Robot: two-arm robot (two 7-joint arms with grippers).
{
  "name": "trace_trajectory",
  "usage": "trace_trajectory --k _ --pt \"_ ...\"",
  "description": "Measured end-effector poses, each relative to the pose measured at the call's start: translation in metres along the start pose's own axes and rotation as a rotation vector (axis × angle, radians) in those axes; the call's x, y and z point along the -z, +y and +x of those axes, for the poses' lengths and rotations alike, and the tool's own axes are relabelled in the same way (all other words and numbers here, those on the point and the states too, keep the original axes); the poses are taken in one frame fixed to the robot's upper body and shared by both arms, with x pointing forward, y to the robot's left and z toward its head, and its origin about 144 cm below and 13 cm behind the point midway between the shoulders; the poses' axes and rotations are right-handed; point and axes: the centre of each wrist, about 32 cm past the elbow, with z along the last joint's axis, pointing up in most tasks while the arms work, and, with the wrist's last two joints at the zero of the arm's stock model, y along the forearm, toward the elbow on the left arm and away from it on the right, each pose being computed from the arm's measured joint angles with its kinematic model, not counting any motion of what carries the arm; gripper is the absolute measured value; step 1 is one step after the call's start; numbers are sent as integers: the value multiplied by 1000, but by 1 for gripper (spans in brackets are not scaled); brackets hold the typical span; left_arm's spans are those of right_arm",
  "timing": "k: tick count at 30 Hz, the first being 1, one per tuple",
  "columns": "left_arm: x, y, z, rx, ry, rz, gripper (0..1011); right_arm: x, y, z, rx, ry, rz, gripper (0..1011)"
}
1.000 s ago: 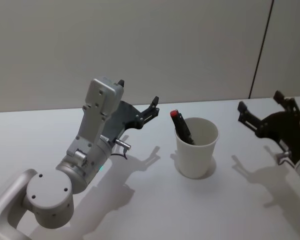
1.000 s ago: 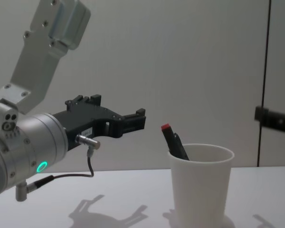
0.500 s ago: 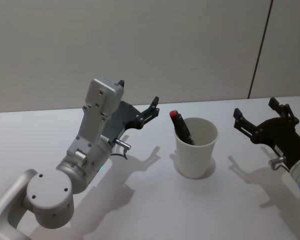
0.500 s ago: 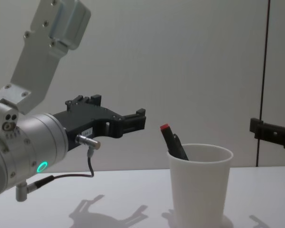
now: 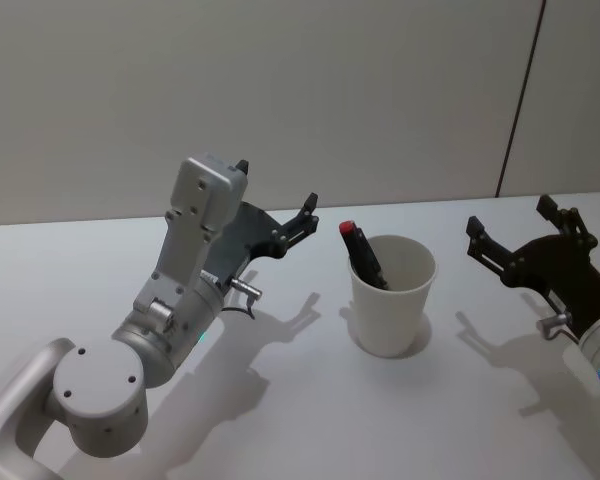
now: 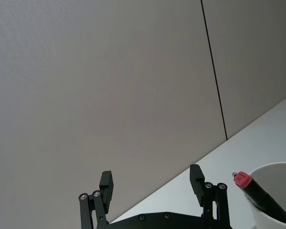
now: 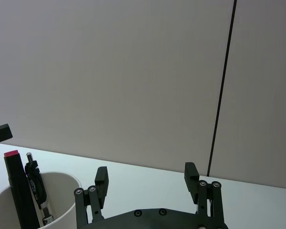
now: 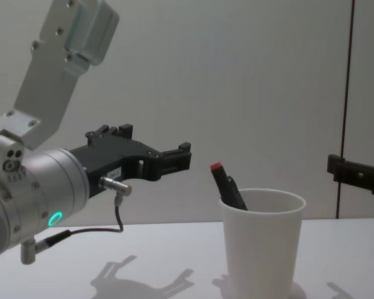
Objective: Place the pen into the pen holder.
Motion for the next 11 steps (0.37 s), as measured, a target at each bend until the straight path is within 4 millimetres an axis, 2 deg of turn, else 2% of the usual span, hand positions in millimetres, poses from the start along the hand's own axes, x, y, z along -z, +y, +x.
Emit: trace_trajectory --k 11 --pt "0 0 0 0 0 0 1001 0 0 0 0 0 1 1002"
